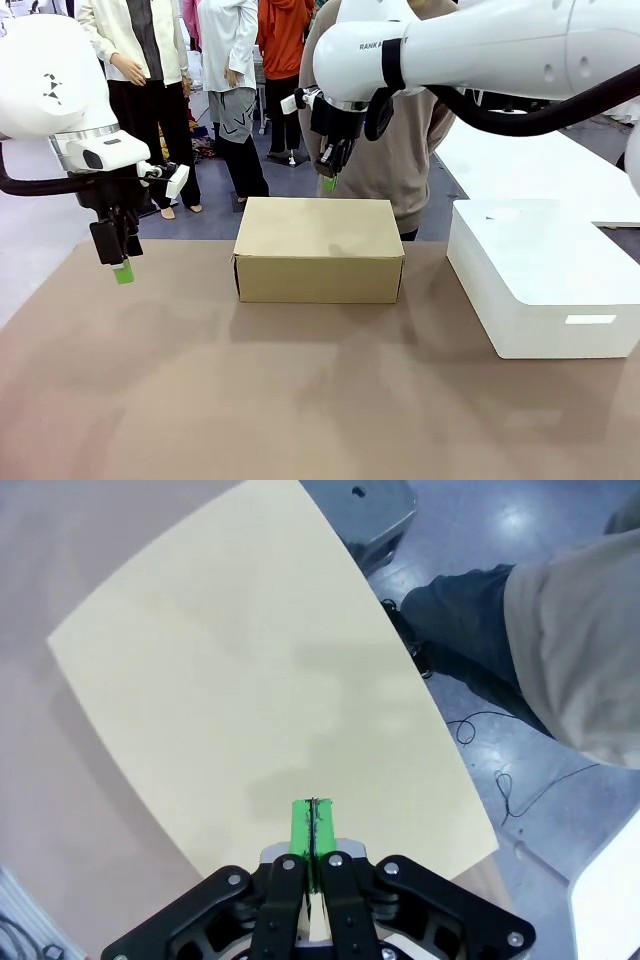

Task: Pack the shoes into the box.
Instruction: Press down on the lid of the Shoes Box.

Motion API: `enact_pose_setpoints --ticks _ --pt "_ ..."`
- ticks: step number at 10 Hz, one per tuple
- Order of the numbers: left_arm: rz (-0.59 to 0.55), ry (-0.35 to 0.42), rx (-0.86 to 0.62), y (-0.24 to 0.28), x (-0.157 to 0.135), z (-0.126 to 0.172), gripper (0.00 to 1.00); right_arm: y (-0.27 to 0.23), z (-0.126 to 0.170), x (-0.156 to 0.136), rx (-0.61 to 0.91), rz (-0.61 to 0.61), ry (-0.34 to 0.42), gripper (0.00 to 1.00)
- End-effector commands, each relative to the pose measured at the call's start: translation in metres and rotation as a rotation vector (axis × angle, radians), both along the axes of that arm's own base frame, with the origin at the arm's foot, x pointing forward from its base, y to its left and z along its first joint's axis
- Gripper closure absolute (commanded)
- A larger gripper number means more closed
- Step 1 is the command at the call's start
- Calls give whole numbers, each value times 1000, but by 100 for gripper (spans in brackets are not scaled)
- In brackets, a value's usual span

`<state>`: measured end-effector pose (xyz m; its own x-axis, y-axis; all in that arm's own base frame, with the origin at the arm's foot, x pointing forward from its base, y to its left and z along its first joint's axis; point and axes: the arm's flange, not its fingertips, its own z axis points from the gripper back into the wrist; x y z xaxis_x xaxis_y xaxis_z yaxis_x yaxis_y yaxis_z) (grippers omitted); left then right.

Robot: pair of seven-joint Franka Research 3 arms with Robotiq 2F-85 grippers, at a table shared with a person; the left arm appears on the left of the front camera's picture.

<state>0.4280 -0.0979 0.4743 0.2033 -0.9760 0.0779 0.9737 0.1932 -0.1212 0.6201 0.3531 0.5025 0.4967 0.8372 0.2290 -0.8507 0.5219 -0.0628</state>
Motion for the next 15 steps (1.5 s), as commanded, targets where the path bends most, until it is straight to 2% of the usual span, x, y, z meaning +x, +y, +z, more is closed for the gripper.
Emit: enact_pose_setpoints --ticks 1,4,11,14,15 --pt "3 4 6 2 -2 2 0 7 -7 14 -23 -41 6 100" --pt "3 4 6 2 -2 2 0 4 -33 23 -15 -52 32 100" --pt "3 4 6 2 -2 2 0 5 -83 22 -43 -55 105 100" --pt "3 4 6 2 -2 2 0 8 -90 20 -53 -53 115 100" --pt "3 4 6 2 -2 2 0 8 -77 17 -47 -49 96 100"
